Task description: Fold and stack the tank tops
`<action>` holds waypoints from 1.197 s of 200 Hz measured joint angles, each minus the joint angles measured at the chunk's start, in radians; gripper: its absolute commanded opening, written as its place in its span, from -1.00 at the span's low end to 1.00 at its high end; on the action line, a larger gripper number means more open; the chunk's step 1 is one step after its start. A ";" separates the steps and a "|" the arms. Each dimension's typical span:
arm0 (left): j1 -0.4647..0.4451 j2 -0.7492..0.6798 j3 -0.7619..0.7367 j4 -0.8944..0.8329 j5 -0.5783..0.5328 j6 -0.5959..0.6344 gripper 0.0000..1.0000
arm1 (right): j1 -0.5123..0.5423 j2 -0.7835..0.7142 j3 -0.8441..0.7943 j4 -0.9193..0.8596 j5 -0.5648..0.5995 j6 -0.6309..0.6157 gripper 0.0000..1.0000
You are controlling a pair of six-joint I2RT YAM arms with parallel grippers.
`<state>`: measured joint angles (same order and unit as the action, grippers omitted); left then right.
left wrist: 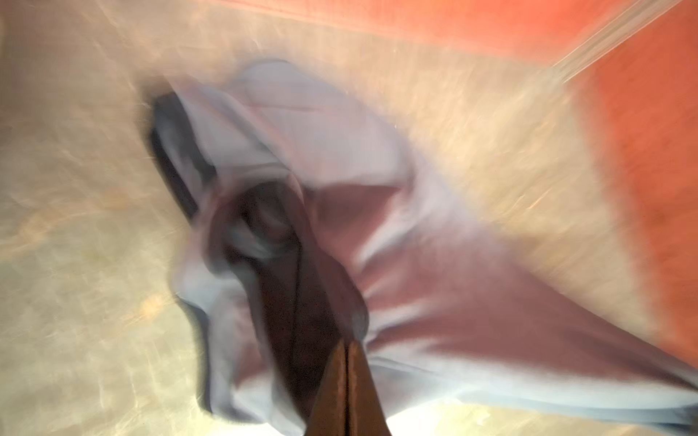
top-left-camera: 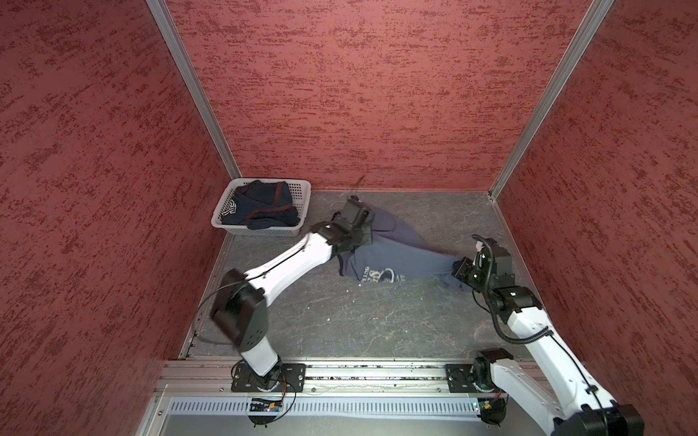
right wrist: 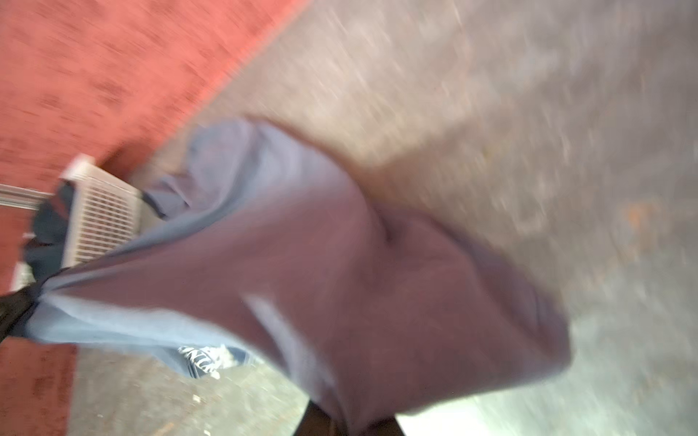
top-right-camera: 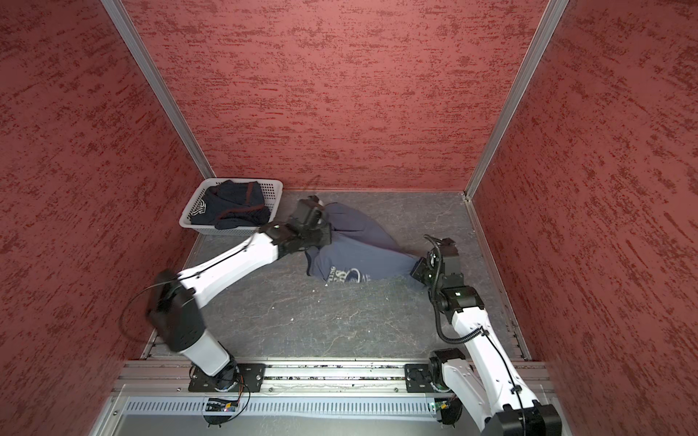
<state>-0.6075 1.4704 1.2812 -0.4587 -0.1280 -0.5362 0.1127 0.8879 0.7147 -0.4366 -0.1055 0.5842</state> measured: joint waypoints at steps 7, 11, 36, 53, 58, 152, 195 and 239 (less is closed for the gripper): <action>0.028 -0.100 -0.068 0.042 0.013 -0.014 -1.00 | 0.004 0.012 0.045 0.009 -0.018 -0.009 -0.78; 0.047 -0.168 -0.111 0.064 0.022 -0.022 -1.00 | 0.007 0.021 0.064 0.017 -0.032 -0.014 -0.75; 0.129 -0.423 -0.305 0.120 0.051 -0.060 -1.00 | 0.090 0.102 0.129 0.066 -0.064 -0.042 -0.21; 0.199 -0.510 -0.415 0.111 0.053 -0.080 -1.00 | 0.180 0.196 0.122 0.076 -0.063 -0.047 0.32; 0.218 -0.525 -0.444 0.102 0.057 -0.086 -1.00 | 0.201 0.225 0.117 0.074 -0.064 -0.057 0.51; 0.339 -0.562 -0.695 -0.020 0.130 -0.138 -1.00 | 0.266 0.223 -0.148 0.121 -0.082 -0.016 0.35; 0.345 -0.562 -0.696 -0.016 0.133 -0.142 -1.00 | 0.270 0.417 -0.025 0.174 -0.074 -0.035 0.23; 0.350 -0.581 -0.706 -0.011 0.145 -0.149 -1.00 | 0.262 0.682 0.143 0.221 -0.067 -0.060 0.25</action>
<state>-0.2573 0.8890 0.5751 -0.4698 0.0174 -0.6849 0.3748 1.5696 0.8574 -0.2157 -0.1726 0.5240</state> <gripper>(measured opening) 0.047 0.623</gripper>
